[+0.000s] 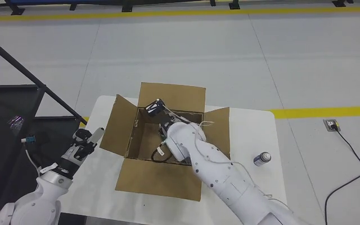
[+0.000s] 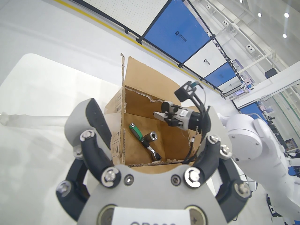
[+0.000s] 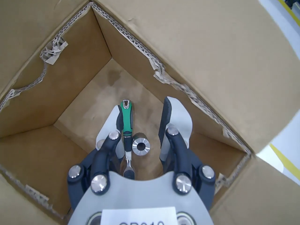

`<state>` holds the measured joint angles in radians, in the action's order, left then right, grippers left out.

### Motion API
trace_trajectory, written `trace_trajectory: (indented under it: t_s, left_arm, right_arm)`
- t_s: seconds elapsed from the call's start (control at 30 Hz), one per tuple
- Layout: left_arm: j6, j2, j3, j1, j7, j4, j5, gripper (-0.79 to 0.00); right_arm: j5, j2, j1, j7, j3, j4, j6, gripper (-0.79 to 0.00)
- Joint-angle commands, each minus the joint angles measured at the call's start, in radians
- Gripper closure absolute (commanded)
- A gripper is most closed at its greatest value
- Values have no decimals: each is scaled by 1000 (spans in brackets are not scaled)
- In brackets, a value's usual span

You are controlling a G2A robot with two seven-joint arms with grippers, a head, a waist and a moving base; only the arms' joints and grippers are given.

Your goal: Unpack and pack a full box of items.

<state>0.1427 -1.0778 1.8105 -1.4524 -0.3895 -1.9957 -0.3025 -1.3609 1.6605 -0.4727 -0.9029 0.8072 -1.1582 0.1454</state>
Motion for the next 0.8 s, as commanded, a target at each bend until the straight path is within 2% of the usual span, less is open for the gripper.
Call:
trace_trajectory:
  t_s: [0.0,0.1,0.2,0.27,0.3,0.4,0.5,0.63,0.77]
  left_arm:
    - [0,0,0,0,0,0,0,-785]
    - [0,0,0,0,0,0,0,-785]
    - [0,0,0,0,0,0,0,-785]
    - [0,0,0,0,0,0,0,-785]
    - [0,0,0,0,0,0,0,-785]
    - [0,0,0,0,0,0,0,-785]
    - [0,0,0,0,0,0,0,-785]
    - [0,0,0,0,0,0,0,-785]
    - [0,0,0,0,0,0,0,-785]
  right_arm:
    - [-109,-50,-152,-72,103,-275,-26,-354]
    - [-207,-91,-314,-119,220,-513,-52,-351]
    - [-287,-115,-447,-133,332,-690,-23,-376]
    - [-327,-124,-521,-142,396,-790,21,-665]
    - [-344,-128,-556,-147,434,-834,36,-754]
    - [-368,-136,-629,-186,528,-917,67,-785]
    - [-365,-141,-658,-291,623,-923,79,-785]
    - [-324,-146,-622,-438,738,-840,75,-785]
    - [-275,-150,-580,-501,811,-723,83,-785]
